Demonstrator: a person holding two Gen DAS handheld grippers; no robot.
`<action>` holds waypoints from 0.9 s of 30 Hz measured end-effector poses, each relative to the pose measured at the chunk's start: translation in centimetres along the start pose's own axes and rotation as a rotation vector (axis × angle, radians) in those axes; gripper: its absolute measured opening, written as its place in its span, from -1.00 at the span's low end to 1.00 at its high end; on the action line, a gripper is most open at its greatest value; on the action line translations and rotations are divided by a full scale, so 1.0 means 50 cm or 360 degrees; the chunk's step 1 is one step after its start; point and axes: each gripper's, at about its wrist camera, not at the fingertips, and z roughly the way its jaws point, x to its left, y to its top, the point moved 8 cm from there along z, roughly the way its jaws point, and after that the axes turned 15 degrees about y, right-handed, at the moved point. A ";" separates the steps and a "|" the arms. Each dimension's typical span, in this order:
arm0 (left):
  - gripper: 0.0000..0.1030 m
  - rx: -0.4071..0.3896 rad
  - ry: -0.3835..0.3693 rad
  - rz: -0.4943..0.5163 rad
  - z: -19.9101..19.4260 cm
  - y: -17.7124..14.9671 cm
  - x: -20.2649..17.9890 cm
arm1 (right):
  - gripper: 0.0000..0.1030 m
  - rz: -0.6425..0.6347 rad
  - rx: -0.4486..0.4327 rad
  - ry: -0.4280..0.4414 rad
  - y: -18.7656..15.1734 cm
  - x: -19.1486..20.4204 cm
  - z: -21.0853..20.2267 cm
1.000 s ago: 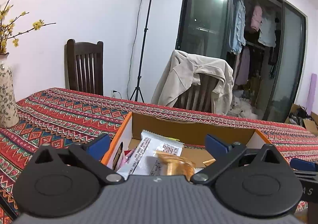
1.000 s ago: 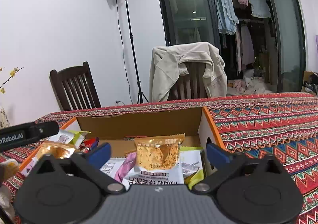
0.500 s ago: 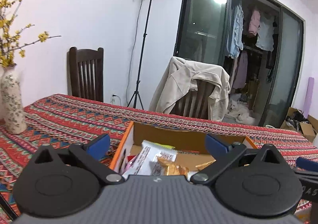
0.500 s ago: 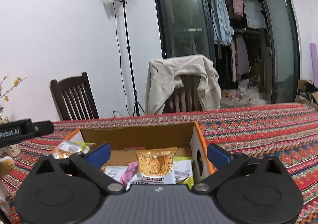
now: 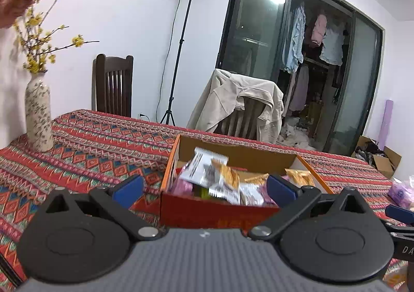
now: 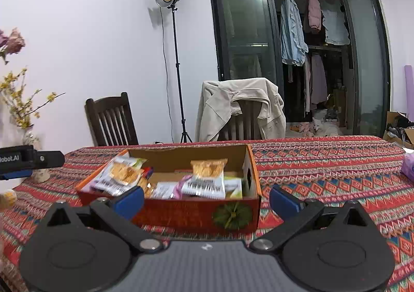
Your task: Organize snacks
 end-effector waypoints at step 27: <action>1.00 0.0076 -0.0097 0.0099 -0.147 -0.183 0.045 | 1.00 0.0067 0.0132 0.0045 -0.160 0.051 -0.136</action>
